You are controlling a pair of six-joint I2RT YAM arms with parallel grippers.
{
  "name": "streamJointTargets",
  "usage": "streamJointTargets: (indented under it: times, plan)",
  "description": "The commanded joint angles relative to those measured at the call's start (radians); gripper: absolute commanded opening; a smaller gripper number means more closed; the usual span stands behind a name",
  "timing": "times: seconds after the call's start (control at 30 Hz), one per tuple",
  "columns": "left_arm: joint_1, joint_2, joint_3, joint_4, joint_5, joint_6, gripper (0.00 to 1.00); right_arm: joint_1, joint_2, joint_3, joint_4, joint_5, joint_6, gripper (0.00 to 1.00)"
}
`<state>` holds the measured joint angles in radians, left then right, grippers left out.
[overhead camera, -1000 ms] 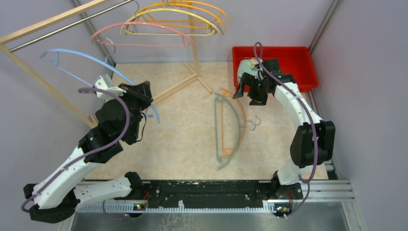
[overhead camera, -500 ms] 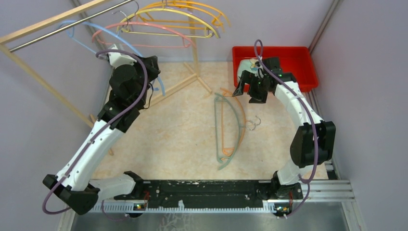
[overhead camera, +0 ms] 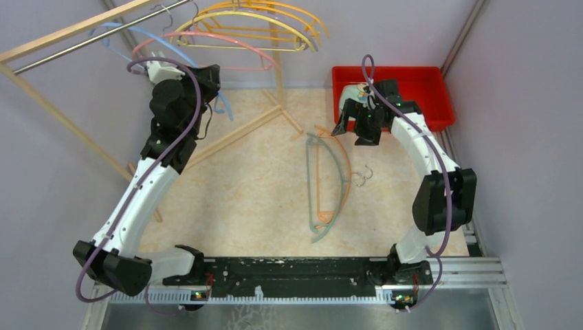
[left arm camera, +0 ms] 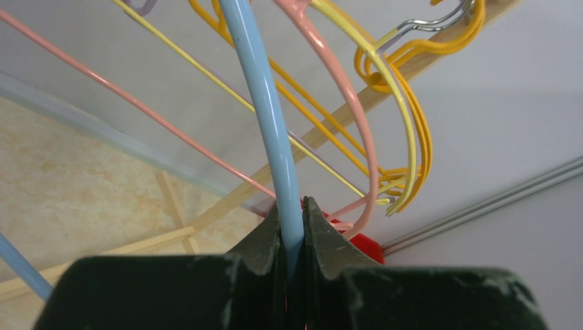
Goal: Organize the hangers
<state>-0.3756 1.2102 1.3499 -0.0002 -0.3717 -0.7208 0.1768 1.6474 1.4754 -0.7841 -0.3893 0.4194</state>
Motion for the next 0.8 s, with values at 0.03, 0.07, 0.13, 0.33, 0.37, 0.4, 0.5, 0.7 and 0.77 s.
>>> streamJointTargets:
  times: [0.03, 0.07, 0.13, 0.33, 0.37, 0.4, 0.5, 0.7, 0.77]
  plan:
    - [0.050, 0.035, 0.030, 0.076, 0.082, -0.031, 0.00, 0.009, -0.002, 0.061, 0.011, 0.007, -0.004, 0.99]
    - [0.057, 0.039, 0.027, 0.085, 0.092, -0.038, 0.00, 0.009, -0.003, 0.062, 0.012, 0.006, -0.004, 0.99]
    - [0.074, 0.050, 0.030, 0.101, 0.108, -0.047, 0.00, 0.009, -0.003, 0.067, 0.010, 0.004, -0.005, 0.99]
    - [0.109, 0.096, 0.058, 0.096, 0.150, -0.082, 0.00, 0.009, 0.048, 0.087, 0.006, 0.008, -0.008, 0.99]
    - [0.113, 0.104, 0.067, 0.087, 0.152, -0.087, 0.00, 0.008, 0.051, 0.090, 0.005, 0.009, -0.009, 0.99]
    - [0.115, 0.112, 0.072, 0.082, 0.156, -0.089, 0.00, 0.009, 0.053, 0.091, 0.004, 0.010, -0.009, 0.99]
    - [0.118, 0.133, 0.086, 0.059, 0.173, -0.093, 0.00, 0.007, 0.056, 0.087, 0.006, 0.013, -0.008, 0.99]
    - [0.119, 0.208, 0.127, 0.018, 0.266, -0.110, 0.00, 0.006, 0.067, 0.079, 0.012, 0.016, -0.004, 0.99]
    - [0.118, 0.237, 0.139, 0.020, 0.306, -0.123, 0.00, 0.007, 0.069, 0.080, 0.014, 0.017, -0.005, 0.99]
